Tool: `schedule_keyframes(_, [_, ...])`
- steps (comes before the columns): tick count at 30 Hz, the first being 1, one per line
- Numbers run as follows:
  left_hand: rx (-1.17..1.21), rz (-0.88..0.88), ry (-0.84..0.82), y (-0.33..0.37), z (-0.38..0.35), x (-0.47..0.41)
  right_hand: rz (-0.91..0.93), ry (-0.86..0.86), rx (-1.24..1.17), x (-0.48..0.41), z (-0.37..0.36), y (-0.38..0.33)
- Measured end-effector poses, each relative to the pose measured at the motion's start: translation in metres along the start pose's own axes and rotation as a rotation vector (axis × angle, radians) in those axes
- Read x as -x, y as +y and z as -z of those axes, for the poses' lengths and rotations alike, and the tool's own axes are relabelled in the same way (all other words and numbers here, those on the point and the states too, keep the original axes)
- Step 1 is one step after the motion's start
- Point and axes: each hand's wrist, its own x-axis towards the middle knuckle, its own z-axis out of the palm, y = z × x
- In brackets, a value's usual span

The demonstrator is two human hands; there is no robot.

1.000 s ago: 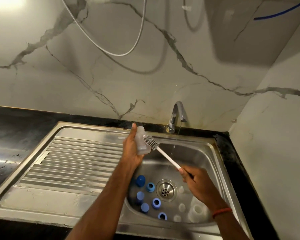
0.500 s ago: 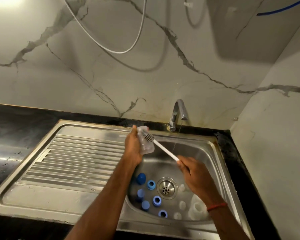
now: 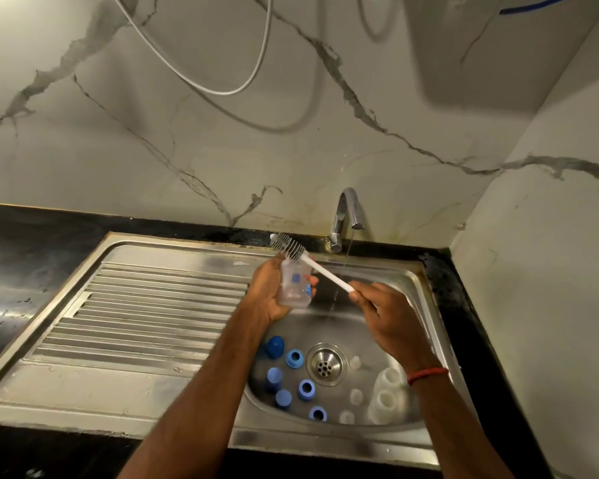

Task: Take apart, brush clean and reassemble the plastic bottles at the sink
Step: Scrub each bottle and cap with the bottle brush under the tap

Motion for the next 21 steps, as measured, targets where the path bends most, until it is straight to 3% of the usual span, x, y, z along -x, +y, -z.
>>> schedule_keyframes(5, [0.270,0.044,0.032,0.012,0.019,-0.001,-0.087,-0.049,-0.142,0.033,0.006,0.014])
schedule_keyframes(11, [0.315,0.032,-0.070,0.003,0.008,-0.001,-0.093,-0.082,-0.197,0.013,-0.013,-0.012])
schedule_keyframes(16, [0.402,0.019,-0.025,0.011,0.028,-0.002,-0.078,-0.173,-0.256,0.030,-0.002,-0.001])
schedule_keyframes(21, [0.476,0.043,-0.012,-0.003,0.006,-0.002,-0.065,-0.085,-0.170,0.013,-0.009,-0.008])
